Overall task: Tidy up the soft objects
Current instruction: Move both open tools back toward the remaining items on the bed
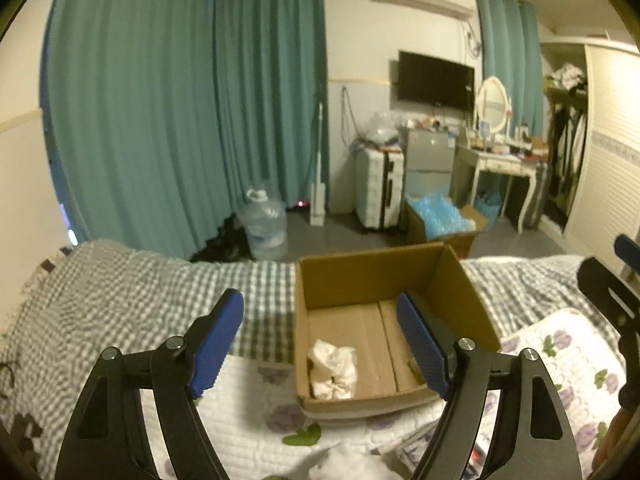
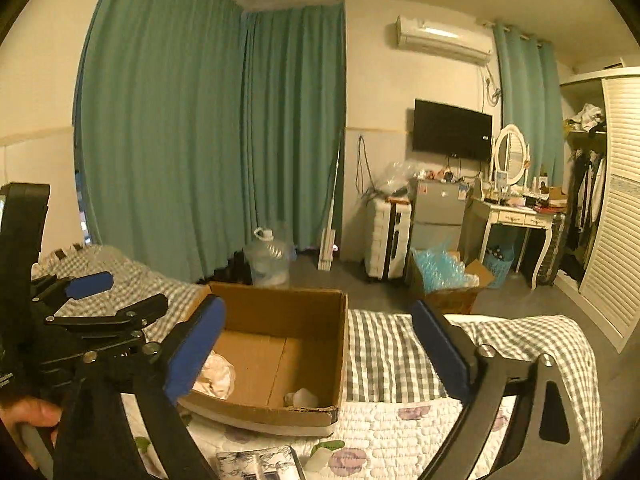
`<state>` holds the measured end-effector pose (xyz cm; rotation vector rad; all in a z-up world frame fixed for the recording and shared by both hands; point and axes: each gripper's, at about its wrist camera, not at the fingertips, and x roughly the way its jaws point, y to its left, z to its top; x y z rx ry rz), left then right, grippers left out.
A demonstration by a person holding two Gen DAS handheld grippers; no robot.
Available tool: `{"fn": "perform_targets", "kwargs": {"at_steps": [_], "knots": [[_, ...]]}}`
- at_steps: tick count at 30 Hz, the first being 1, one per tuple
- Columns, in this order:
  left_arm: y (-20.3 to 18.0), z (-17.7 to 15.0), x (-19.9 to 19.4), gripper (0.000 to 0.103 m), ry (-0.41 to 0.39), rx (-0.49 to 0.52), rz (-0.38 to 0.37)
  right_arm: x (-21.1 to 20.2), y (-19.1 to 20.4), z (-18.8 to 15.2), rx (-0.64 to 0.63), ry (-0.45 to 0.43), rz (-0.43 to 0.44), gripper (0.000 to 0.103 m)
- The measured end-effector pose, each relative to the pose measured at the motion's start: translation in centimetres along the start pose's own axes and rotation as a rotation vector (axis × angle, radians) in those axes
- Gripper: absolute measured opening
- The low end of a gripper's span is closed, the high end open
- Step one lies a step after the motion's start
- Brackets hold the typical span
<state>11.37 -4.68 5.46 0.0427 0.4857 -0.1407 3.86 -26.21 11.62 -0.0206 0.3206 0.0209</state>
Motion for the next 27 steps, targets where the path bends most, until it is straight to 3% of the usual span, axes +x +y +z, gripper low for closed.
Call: {"fn": "perform_targets", "kwargs": {"at_steps": [2,15,27], "knots": [[0.6,0.4,-1.7,0.08,-0.029,-0.014,0.008,-1.6,0.0,0.4,0.005,-0.016,-0.003,0.103],[1.9,1.7,-12.1,0.08,-0.15,-0.024,0.024,-12.4,0.3,2.6,0.028,-0.11,-0.028,0.103],[1.6,-0.6,-17.0,0.08,-0.183,0.006,0.028,-18.7,1.6,2.5,-0.001,-0.145,-0.036,0.103]]}}
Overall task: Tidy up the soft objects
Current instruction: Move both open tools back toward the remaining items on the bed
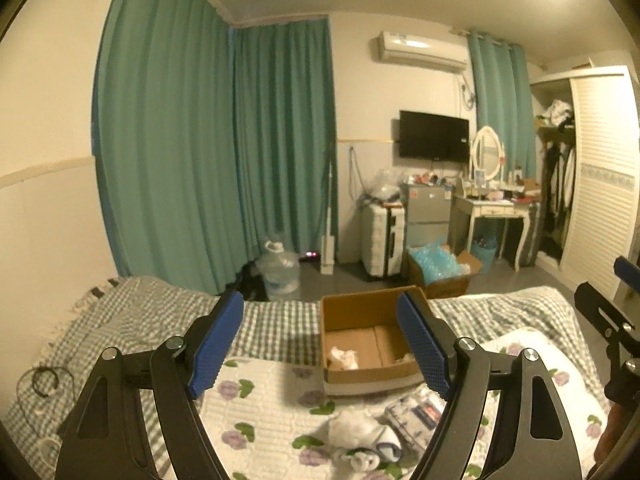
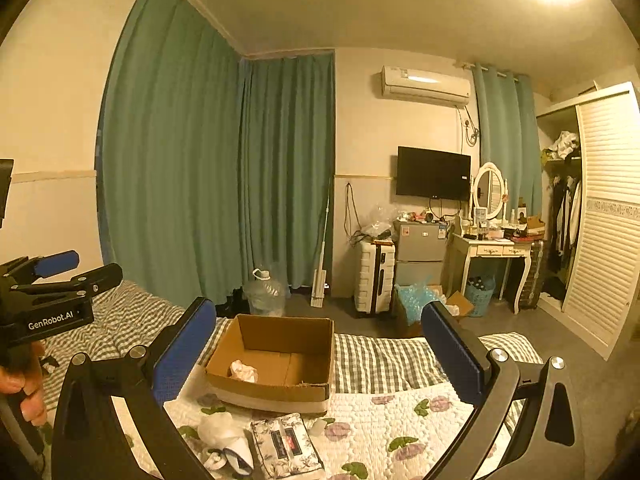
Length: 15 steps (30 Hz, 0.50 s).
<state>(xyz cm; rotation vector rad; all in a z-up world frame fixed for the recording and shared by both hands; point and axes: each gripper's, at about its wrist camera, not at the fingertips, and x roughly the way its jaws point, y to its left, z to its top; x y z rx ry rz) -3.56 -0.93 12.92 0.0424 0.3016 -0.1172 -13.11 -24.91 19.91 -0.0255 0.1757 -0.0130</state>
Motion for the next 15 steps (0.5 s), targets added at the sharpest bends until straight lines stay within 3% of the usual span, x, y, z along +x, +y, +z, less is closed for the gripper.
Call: {"fn": "perform_targets", "kwargs": {"at_steps": [15], "knots": [[-0.2,-4.2,1.1,0.08,0.055,0.027,0.014,-0.7,2.2,-2.2,-0.056,0.03,0.003,0.103]]}}
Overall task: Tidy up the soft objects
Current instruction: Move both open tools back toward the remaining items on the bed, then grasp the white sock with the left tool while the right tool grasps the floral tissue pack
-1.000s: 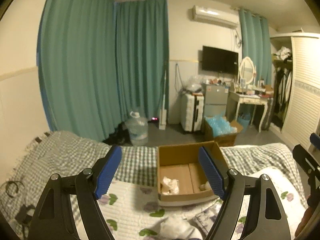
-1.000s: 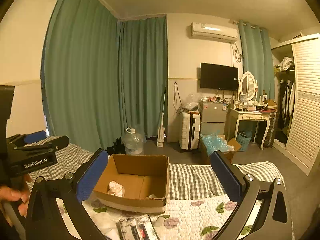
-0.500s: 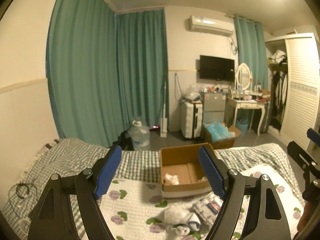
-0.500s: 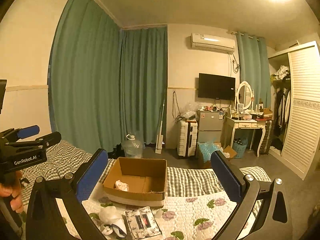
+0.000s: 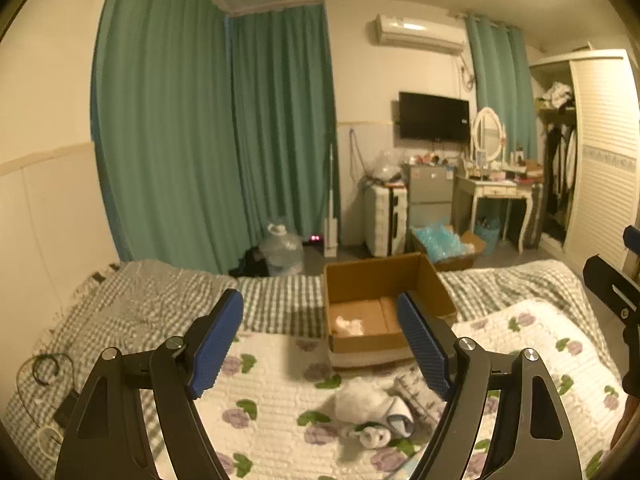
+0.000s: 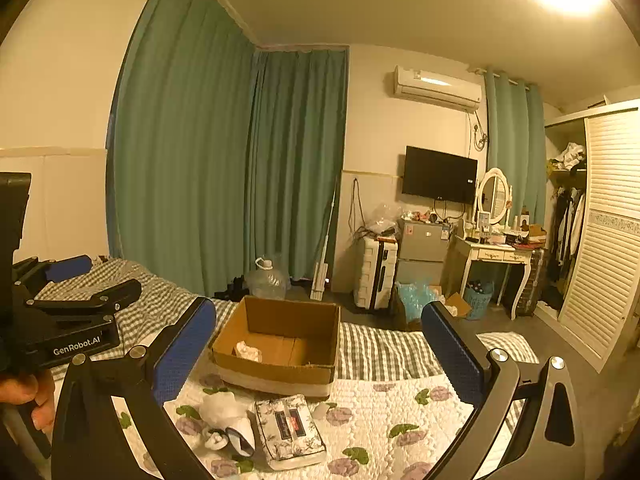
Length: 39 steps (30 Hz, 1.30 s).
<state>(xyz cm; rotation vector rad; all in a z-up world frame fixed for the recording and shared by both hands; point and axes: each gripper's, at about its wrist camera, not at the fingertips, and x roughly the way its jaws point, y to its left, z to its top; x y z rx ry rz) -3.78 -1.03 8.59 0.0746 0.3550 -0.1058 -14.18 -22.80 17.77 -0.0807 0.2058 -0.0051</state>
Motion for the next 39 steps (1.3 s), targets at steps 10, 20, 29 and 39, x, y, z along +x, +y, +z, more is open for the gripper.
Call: {"fn": "perform_targets", "kwargs": {"at_steps": [10,20,29,39], "knots": [[-0.4,-4.2,3.4,0.08,0.119,-0.003,0.003,4.1,0.9,-3.9,0.0,0.114,0.02,0.103],[-0.7,-8.9,7.8,0.08,0.261,-0.002,-0.015,8.8,0.8,-8.8,0.017,0.26,0.054,0.103],[-1.3,-12.5,11.4,0.08,0.377,0.003,-0.057,12.7,0.4,-12.6,0.024,0.382,0.073,0.103],[-1.9,-15.4,14.0,0.08,0.497,-0.032,-0.174,16.6,0.6,-16.7,0.025,0.511,0.087,0.103]]}}
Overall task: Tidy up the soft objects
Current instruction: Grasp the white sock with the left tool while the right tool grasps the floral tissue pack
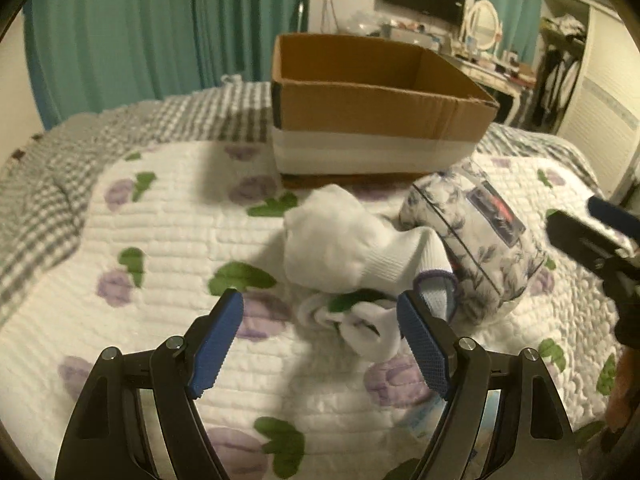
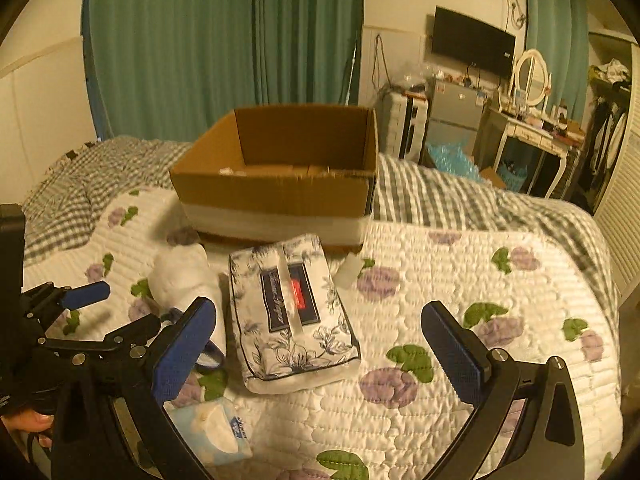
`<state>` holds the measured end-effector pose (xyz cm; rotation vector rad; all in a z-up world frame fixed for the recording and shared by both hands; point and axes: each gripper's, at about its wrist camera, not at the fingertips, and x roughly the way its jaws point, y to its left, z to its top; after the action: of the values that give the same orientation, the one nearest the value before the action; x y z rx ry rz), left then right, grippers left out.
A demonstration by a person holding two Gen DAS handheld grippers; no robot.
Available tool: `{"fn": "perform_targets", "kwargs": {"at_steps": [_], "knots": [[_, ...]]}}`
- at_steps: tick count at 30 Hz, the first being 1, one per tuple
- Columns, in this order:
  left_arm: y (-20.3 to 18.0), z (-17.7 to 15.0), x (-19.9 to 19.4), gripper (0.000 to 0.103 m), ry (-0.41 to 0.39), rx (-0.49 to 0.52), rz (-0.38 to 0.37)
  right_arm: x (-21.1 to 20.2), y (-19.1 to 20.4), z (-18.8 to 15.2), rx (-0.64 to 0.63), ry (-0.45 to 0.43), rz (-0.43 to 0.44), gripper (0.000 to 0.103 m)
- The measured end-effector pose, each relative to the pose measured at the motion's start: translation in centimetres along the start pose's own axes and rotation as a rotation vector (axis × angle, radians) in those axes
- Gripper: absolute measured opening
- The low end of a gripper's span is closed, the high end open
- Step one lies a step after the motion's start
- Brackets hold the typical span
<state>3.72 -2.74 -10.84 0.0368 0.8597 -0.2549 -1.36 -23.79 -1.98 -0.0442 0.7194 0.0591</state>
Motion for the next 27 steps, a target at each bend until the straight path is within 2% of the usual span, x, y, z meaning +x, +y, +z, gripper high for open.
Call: {"fn": "perform_targets", "kwargs": {"at_steps": [6,16,18,20,21,22,23,24,27], "knots": [[-0.7,-0.8,2.3,0.08,0.07,0.022,-0.008,2.5,-0.2,-0.7,0.008,0.069,0.02,0.103],[-0.7,-1.8,4.2,0.078,0.102,0.035,-0.021,6.4,0.1,-1.9,-0.018,0.17,0.023,0.103],[-0.9,-2.0,4.2,0.071,0.098,0.046,-0.029,6.9,-0.1,-2.1,-0.008,0.184,0.039,0.103],[-1.1,-2.0,4.3,0.055,0.1,0.057,-0.039,7.1,-0.3,-2.3,0.005,0.19,0.048,0.103],[-1.2,-2.1,4.2,0.051,0.099,0.065,-0.042,7.2,-0.3,-2.3,0.006,0.19,0.049,0.103],[-1.5,-2.2,4.2,0.044,0.103,0.076,-0.051,7.1,-0.2,-2.3,0.006,0.187,0.049,0.1],[-1.6,-2.3,4.2,0.04,0.109,0.083,-0.052,7.0,-0.2,-2.3,0.005,0.186,0.054,0.087],[-1.8,-2.3,4.1,0.036,0.112,0.086,-0.057,7.0,-0.2,-2.4,0.008,0.191,0.076,0.078],[-1.8,-2.3,3.9,0.035,0.106,0.084,-0.055,7.1,-0.1,-2.5,0.019,0.216,0.106,0.064]]}}
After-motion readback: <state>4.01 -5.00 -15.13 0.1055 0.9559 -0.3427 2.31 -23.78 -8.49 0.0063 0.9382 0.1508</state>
